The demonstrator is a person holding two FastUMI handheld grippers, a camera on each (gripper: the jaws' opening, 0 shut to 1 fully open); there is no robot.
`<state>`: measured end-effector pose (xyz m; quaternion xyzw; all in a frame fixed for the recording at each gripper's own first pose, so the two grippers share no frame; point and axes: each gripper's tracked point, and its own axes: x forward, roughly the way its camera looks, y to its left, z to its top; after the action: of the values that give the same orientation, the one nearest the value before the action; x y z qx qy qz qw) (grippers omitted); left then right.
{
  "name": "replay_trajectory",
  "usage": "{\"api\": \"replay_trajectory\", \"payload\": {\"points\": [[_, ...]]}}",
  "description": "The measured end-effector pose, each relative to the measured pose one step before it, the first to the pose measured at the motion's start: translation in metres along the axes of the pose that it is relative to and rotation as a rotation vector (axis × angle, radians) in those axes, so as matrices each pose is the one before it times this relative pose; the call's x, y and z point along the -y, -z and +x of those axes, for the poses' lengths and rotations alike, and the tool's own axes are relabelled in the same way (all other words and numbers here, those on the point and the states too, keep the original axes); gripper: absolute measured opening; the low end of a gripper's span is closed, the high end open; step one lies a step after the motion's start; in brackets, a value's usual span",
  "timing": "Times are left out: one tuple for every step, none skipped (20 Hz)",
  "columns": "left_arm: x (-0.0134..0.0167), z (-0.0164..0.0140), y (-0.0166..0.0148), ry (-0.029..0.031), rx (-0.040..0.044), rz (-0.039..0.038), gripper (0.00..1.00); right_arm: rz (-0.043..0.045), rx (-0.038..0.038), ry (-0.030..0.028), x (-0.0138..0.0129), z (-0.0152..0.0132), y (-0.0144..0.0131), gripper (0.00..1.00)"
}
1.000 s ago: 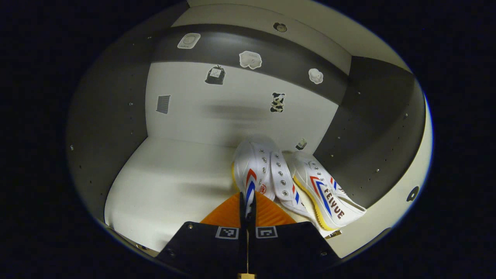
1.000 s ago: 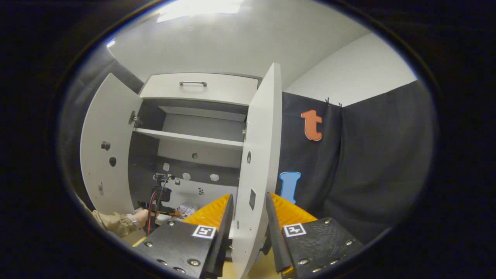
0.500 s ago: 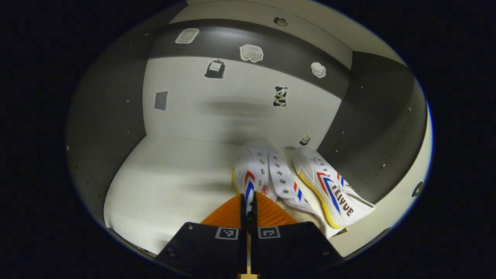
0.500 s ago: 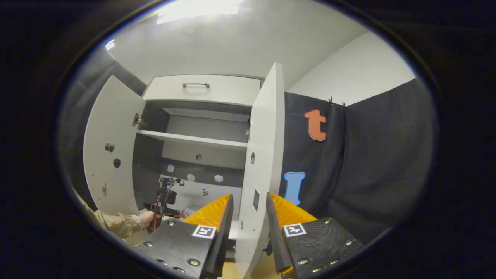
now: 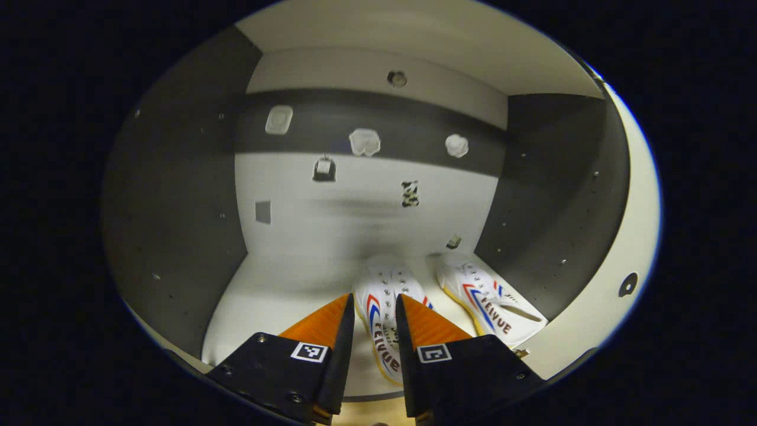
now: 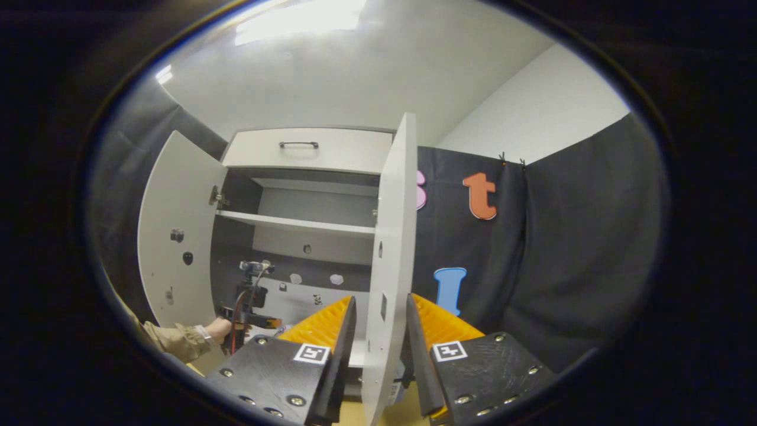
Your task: Grab one shoe with the right hand and put it into the shoe cabinet, grab the other shoe with the left hand and put it into the shoe cabinet; then close the right door with the right hand and the left door with the left hand.
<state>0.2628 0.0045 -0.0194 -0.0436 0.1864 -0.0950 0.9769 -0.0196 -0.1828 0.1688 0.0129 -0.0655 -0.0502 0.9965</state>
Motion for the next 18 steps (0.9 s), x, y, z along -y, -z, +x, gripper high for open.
{"api": "replay_trajectory", "payload": {"points": [[0.00755, -0.01515, -0.00779, 0.01047, 0.02008, 0.01877, 0.43, -0.0018, 0.0022, 0.01245, 0.00915, -0.00207, -0.00003, 0.49], [0.00924, -0.01548, -0.00979, 0.0148, 0.02794, 0.01285, 0.52, -0.00415, -0.00055, 0.01451, 0.01044, -0.00096, 0.0028, 0.51], [0.00918, -0.01439, -0.01103, 0.01671, 0.03389, 0.00421, 0.56, -0.00469, -0.00636, 0.01449, 0.01004, 0.00031, 0.00332, 0.51], [0.00888, -0.01422, -0.01021, 0.01262, 0.03124, 0.00005, 0.64, -0.00186, -0.01, 0.01178, 0.00837, 0.00311, 0.00445, 0.48], [0.00717, -0.01418, -0.00856, 0.00782, 0.02591, 0.0059, 0.67, 0.00225, -0.01134, 0.00496, 0.00702, 0.0025, 0.00546, 0.48], [0.00704, -0.01409, -0.00862, 0.00502, 0.02231, 0.01338, 0.74, 0.0043, -0.0109, 0.0057, 0.00658, 0.00351, 0.00549, 0.49], [0.00381, -0.01412, -0.00836, -0.0092, 0.01849, 0.02027, 0.78, 0.00184, -0.00995, 0.00181, 0.00559, 0.00368, 0.0043, 0.51], [0.0009, -0.01299, -0.00784, -0.01354, 0.02121, 0.01634, 0.89, -0.00031, -0.00758, 0.00238, 0.00472, 0.00433, 0.00403, 0.53], [0.00184, -0.01449, -0.00928, -0.01028, 0.02594, 0.0053, 0.93, 0.00023, -0.00709, -0.00016, 0.00188, 0.00416, 0.00623, 0.54], [0.00425, -0.0115, -0.00773, -0.00258, 0.02187, -0.00045, 0.98, 0.00508, -0.00817, -0.01099, -0.00141, 0.00234, 0.00421, 0.55], [0.0012, -0.01215, -0.00461, -0.00642, 0.01453, -0.0062, 0.97, 0.00759, -0.00705, -0.0166, 0.00015, 0.00387, 0.0038, 0.63], [-0.00009, -0.01121, -0.00385, -0.00755, 0.00799, -0.00562, 0.97, 0.00724, -0.00794, -0.01747, 0.00194, 0.00499, 0.0052, 0.8], [-0.00116, -0.01145, -0.00372, -0.01072, 0.00521, -0.00286, 0.97, 0.00465, -0.00585, -0.01558, -0.00102, 0.00416, 0.00415, 0.88], [-0.00257, -0.0099, -0.00385, -0.01504, 0.00661, 0.00187, 0.95, 0.00413, -0.00396, -0.01906, -0.00266, 0.00249, 0.00165, 0.91], [-0.00425, -0.00866, -0.00312, -0.01806, 0.00743, 0.0058, 0.97, 0.0072, -0.00616, -0.02104, -0.00338, 0.00175, 0.0027, 0.91], [-0.00504, -0.00815, -0.00192, -0.01948, 0.00254, 0.00943, 0.97, 0.00473, 0.00405, -0.01281, 0.00135, 0.00006, -0.0004, 0.91], [-0.00499, -0.007, 0.00005, -0.02076, 0.00036, 0.007, 0.97, 0.00613, 0.00058, -0.01208, -0.00037, 0.00078, -0.00008, 0.89], [-0.0054, -0.00587, -0.00067, -0.0185, -0.00057, 0.00386, 0.96, 0.00288, -0.00367, -0.0157, -0.00234, 0.0014, 0.00098, 0.91]]}}
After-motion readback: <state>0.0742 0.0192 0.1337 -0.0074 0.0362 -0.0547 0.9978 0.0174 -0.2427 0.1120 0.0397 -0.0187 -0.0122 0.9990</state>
